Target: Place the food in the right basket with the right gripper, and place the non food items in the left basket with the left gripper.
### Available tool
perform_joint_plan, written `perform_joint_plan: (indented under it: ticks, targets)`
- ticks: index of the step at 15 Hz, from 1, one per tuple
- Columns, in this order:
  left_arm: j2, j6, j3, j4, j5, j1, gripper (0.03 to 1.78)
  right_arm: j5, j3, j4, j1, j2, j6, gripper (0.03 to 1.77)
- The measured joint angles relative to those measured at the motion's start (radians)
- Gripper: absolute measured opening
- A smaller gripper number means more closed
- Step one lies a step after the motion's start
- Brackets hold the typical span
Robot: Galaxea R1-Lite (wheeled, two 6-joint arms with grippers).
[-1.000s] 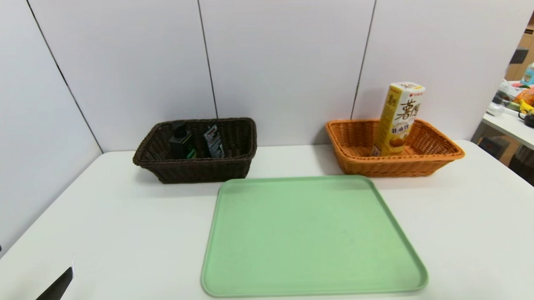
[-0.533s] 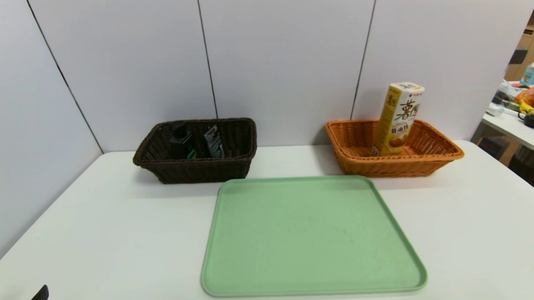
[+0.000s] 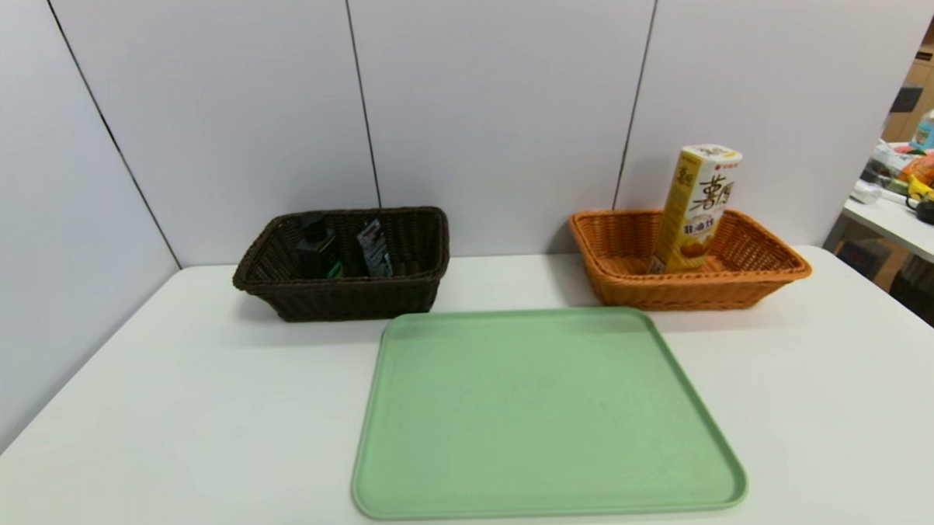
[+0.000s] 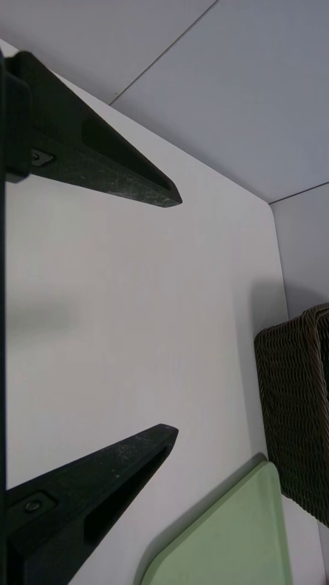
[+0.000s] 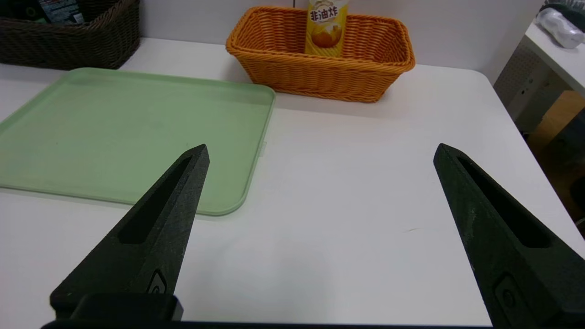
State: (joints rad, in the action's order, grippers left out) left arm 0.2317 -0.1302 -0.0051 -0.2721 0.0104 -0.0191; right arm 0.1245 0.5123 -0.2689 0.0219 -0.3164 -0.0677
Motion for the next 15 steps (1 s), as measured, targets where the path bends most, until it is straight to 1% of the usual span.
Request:
perform_joint_plan:
  ticks: [4,6,8,10,13,15]
  targets:
    - [-0.039,0.018,0.005,0.025,0.004,-0.002,1.69,0.002,-0.018,0.001,-0.001,0.063,-0.007,1.69]
    - [-0.053,0.033,0.005,0.057,0.004,0.000,1.69,0.004,-0.028,0.004,-0.002,0.083,-0.005,1.69]
    - [-0.079,0.053,0.005,0.127,0.011,0.006,1.69,0.015,-0.058,0.035,-0.004,0.110,-0.001,1.69]
    - [-0.097,0.055,0.005,0.151,0.028,0.010,1.69,0.017,-0.104,0.077,-0.009,0.136,0.001,1.69]
    - [-0.125,0.050,0.005,0.169,0.014,0.012,1.69,0.018,-0.173,0.085,-0.013,0.182,0.005,1.69]
    - [-0.149,0.040,0.005,0.216,-0.009,0.014,1.69,0.015,-0.224,0.083,-0.015,0.223,0.010,1.69]
